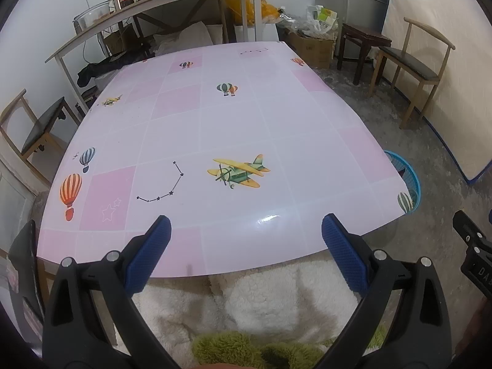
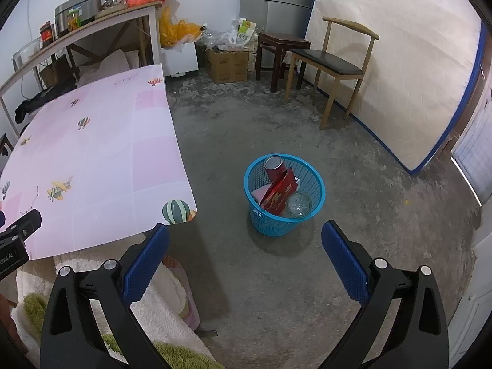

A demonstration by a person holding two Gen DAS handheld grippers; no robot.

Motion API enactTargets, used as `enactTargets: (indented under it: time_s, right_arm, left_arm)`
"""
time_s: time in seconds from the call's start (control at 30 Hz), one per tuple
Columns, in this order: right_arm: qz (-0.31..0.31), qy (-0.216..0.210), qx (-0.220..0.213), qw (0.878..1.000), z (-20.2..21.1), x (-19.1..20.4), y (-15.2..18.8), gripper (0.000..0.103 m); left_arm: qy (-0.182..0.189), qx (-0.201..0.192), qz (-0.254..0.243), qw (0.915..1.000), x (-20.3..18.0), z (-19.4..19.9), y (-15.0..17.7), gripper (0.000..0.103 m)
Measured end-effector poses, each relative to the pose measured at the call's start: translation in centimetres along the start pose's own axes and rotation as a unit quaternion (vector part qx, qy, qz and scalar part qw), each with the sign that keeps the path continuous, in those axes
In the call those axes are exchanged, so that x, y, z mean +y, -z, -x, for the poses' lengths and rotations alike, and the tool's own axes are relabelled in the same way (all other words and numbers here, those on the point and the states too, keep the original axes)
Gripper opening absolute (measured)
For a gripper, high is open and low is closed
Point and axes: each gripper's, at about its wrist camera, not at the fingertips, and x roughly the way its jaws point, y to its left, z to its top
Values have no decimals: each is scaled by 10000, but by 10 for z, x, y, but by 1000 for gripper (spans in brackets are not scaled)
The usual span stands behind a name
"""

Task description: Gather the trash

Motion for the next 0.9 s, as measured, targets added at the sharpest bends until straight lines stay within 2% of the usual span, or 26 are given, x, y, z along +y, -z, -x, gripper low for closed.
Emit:
enactTargets:
  time_s: [0.9]
  right_arm:
    - [8,-12,-15,10000,1,3,-3,97]
  left_arm:
    - [-3,2,0,10000,-2,1,0,94]
